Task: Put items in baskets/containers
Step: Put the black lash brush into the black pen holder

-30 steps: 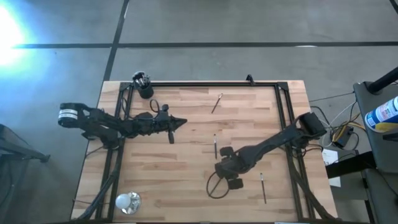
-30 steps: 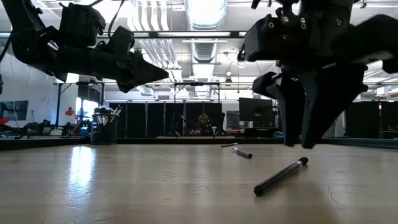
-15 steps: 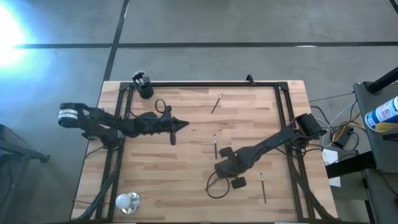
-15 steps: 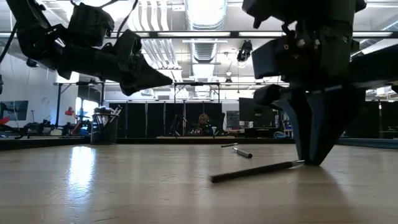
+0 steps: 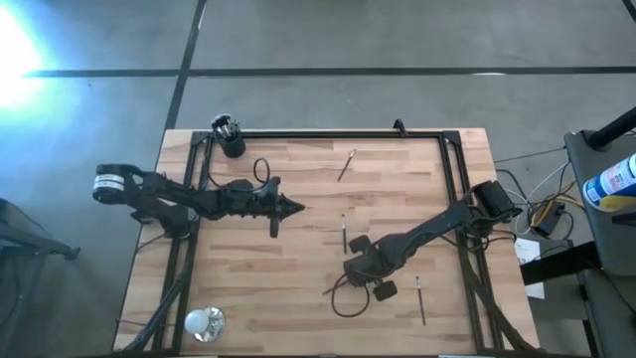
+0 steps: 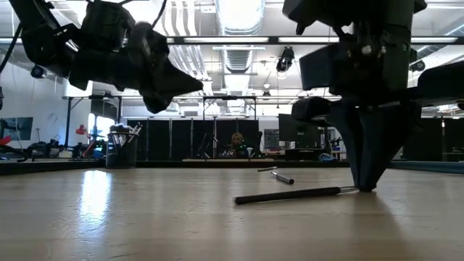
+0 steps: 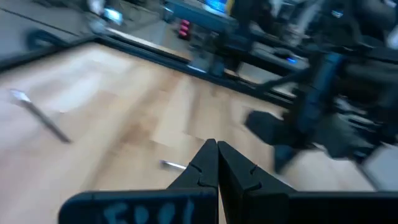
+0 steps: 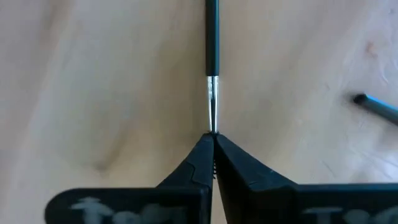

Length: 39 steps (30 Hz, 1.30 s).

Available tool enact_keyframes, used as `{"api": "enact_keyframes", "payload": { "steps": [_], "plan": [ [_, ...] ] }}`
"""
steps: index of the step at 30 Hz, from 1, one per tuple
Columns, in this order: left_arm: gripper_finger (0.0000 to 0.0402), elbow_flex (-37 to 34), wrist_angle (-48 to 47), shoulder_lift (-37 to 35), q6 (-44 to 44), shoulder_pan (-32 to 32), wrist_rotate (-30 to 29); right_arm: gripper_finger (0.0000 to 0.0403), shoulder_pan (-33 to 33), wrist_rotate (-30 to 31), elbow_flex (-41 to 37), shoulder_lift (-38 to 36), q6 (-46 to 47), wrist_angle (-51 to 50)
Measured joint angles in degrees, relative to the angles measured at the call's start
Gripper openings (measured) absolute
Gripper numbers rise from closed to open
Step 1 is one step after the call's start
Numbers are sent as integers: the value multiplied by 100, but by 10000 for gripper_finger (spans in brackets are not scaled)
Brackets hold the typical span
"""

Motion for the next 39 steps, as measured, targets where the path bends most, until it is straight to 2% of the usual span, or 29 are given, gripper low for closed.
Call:
{"api": "enact_keyframes", "payload": {
  "steps": [3,8,12,16,19,23,30,35,39],
  "plan": [
    [0,87,-120,0,-68,-168,368,8,-75,313,236,24,-369,-507],
    [0,432,-994,0,-811,-452,362,8,-204,1071,729,12,-1092,-1034],
    [0,711,-1719,7,-1107,-600,357,8,-292,1590,1116,11,-1725,-1103],
    [2,867,-1741,120,-1630,-670,682,8,-315,2180,1437,11,-2413,-1172],
    [19,1003,-1755,327,-2029,-752,875,8,-325,2636,1614,11,-2873,-1165],
    [67,1334,-1756,702,-2307,-857,957,8,-339,3087,1735,10,-3450,-1045],
    [126,1937,-1903,1267,-2423,-850,950,8,-332,3501,1798,11,-3988,-826],
    [132,2081,-2024,1425,-2455,-798,865,8,-331,3511,1798,11,-4019,-806],
    [132,2114,-2272,1386,-2425,-709,527,8,-330,3511,1798,11,-4030,-780]
  ]
}}
